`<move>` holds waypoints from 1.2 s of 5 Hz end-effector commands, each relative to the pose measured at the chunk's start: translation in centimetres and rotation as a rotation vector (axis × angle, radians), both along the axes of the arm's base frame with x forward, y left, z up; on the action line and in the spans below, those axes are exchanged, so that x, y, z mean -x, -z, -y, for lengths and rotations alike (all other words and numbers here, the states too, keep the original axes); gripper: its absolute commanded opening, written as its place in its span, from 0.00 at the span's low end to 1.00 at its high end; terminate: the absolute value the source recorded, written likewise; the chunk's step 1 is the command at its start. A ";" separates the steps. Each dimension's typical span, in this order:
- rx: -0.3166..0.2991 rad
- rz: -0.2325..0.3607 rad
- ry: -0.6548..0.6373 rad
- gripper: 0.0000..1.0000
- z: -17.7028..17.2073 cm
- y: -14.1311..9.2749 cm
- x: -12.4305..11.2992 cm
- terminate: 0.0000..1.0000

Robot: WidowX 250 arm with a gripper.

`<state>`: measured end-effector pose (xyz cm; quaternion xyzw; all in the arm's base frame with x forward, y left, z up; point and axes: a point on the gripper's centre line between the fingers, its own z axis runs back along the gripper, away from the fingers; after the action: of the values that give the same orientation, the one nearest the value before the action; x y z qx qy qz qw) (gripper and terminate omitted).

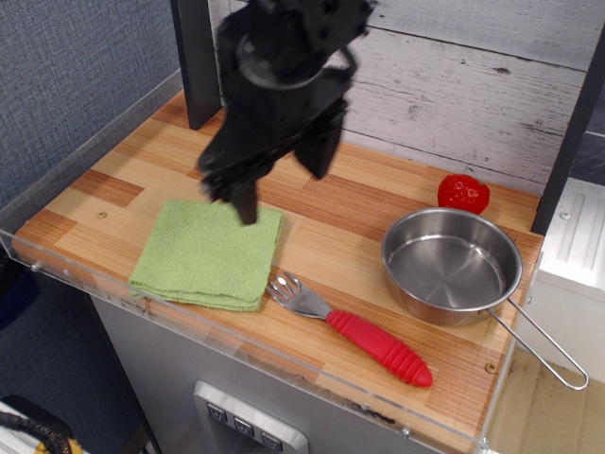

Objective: Move the green cloth near left side of spatula

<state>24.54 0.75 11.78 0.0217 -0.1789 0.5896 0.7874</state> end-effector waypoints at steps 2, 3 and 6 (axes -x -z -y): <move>0.012 -0.040 -0.218 1.00 -3.8 1.0 1.9 0.00; 0.019 -0.048 -0.275 1.00 -6.0 1.6 1.6 0.00; 0.065 -0.077 -0.278 1.00 -7.4 5.8 -0.9 0.00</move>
<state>24.94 8.20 4.82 0.0540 -0.1061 0.6942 0.7099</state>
